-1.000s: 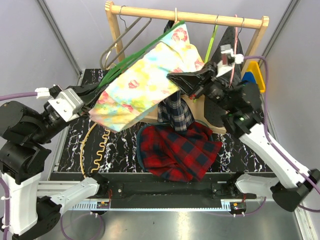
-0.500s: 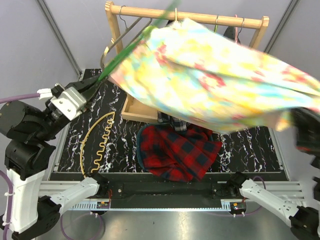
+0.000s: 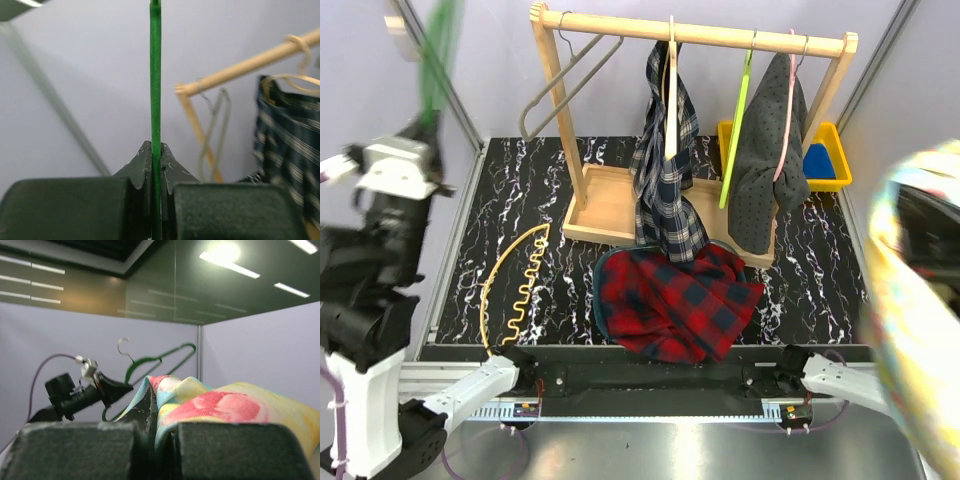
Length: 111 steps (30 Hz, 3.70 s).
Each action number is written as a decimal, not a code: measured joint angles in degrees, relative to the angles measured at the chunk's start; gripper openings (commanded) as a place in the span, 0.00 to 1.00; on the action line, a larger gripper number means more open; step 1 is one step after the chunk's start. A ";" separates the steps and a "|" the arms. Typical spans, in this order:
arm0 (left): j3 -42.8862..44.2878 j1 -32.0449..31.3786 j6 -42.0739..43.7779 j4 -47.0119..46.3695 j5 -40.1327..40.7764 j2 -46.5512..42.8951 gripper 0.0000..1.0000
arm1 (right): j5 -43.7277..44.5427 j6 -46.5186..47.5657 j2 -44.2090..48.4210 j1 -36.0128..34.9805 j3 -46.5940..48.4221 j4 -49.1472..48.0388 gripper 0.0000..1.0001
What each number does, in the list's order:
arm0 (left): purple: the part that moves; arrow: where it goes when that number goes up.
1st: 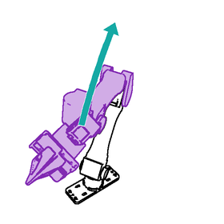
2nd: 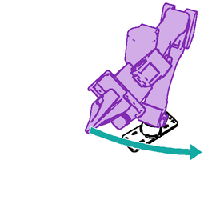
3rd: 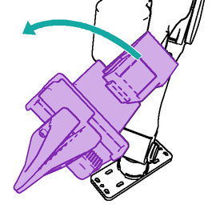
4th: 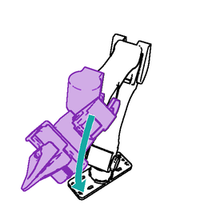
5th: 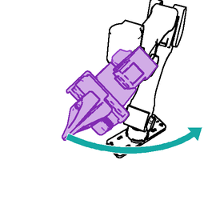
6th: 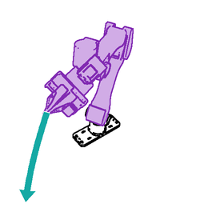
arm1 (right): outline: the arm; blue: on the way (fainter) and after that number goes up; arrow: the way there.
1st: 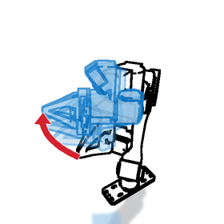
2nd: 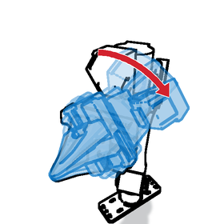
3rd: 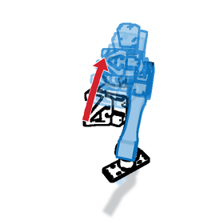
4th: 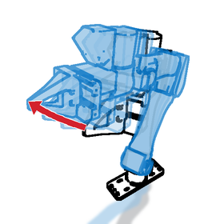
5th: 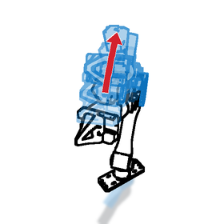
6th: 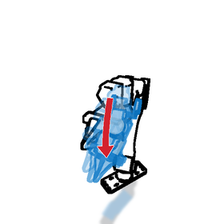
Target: Remove the skirt from the hanger
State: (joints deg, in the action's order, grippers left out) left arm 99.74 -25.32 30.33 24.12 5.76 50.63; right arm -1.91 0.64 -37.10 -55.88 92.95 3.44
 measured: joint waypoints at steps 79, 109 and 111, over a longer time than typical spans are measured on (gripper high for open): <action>18.25 1.36 -28.74 7.43 -36.94 36.17 0.93 | 3.26 -15.43 -29.81 -0.15 -40.68 27.61 1.00; 29.00 -13.79 -21.81 2.54 -10.34 53.66 0.45 | 19.76 -23.06 3.54 -0.15 -32.35 26.10 1.00; 29.00 -14.36 -20.52 3.02 -8.41 53.66 0.26 | 20.09 -22.67 2.99 -0.15 -31.74 25.79 1.00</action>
State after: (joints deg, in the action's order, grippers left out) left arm 128.75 -39.68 9.80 27.14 -2.66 104.29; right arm 18.17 -22.02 -34.11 -56.03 61.21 29.23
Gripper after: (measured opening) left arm 0.500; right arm 0.994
